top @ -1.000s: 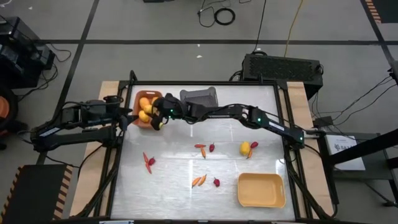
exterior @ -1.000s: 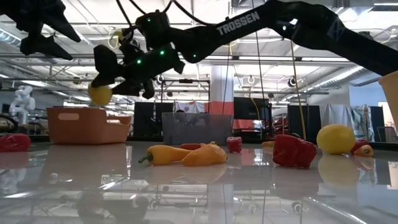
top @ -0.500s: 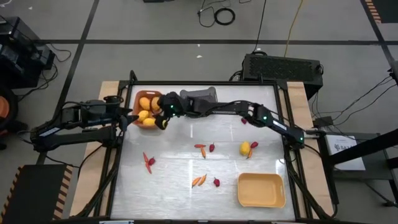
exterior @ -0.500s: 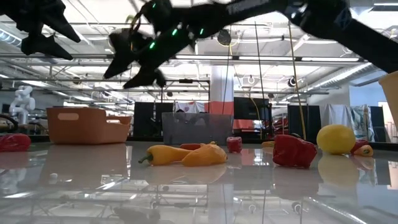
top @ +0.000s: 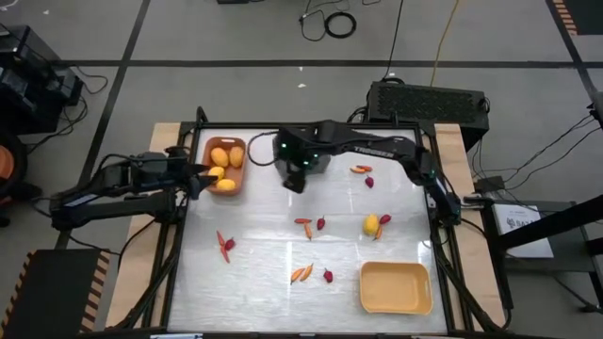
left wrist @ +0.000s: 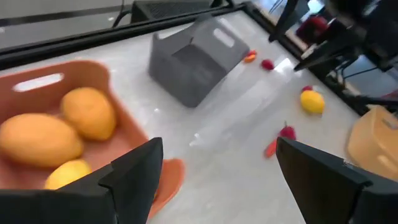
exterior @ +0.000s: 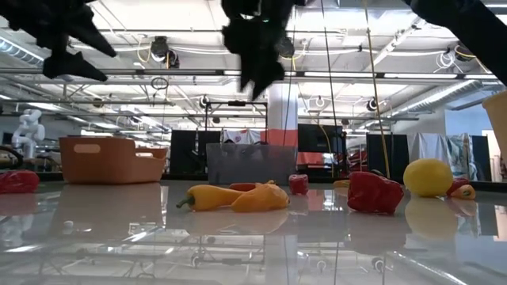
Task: Sort produce into baskets
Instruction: Put the lemon into the orange bin
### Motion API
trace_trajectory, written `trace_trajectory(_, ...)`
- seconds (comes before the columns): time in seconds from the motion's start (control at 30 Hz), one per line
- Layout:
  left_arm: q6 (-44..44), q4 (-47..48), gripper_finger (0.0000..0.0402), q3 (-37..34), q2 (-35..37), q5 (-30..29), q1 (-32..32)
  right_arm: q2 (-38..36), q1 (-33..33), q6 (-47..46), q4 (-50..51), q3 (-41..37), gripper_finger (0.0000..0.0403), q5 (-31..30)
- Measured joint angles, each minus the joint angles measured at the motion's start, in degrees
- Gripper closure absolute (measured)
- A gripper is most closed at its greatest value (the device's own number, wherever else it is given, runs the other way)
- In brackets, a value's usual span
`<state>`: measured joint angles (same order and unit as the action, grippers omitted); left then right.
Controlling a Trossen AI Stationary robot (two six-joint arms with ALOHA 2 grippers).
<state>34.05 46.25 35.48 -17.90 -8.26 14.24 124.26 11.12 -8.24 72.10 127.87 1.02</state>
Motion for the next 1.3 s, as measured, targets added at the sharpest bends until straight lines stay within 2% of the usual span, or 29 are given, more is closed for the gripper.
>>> trace_trajectory(0.17, -0.01, -10.01, 0.0082, -2.61, -0.84, 0.44, 0.0, -2.05, -1.37, 0.82, 13.96, -0.07, 0.0132, 0.33)
trace_trajectory(0.37, -0.01, -15.61, 0.0082, -3.17, -4.09, 0.82, 0.0, -6.87, -4.71, 2.0, 15.92, -1.35, 0.0133, -3.82)
trace_trajectory(0.47, 0.03, -16.99, 0.0082, -3.17, -6.06, 1.83, 0.0, -12.56, -5.38, 0.43, 14.84, -6.4, 0.0133, -5.55)
trace_trajectory(0.57, 0.16, -18.18, 0.0082, -3.17, -7.79, 4.2, -0.02, -19.27, -5.52, -2.22, 10.68, -15.93, 0.0133, -5.79)
trace_trajectory(0.77, 0.11, -19.31, 0.0082, -3.19, -10.29, 4.85, 0.0, -33.35, -5.53, -14.85, 0.52, -39.2, 0.0133, -5.42)
trace_trajectory(0.9, -0.75, -21.71, 0.0082, -3.19, -12.09, 4.53, 0.0, -39.59, -6.56, -26.47, -2.5, -50.44, 0.0133, -5.44)
trace_trajectory(1.07, -3.18, -26.27, 0.0082, -3.19, -15.43, 4.09, 0.0, -43.44, -8.05, -39.52, -4.07, -58.31, 0.0133, -5.35)
trace_trajectory(1.3, -5.44, -30.07, 0.0082, -3.19, -21.33, 4.78, 0.0, -43.21, -9.39, -56.55, -5.06, -62.68, 0.0133, -3.84)
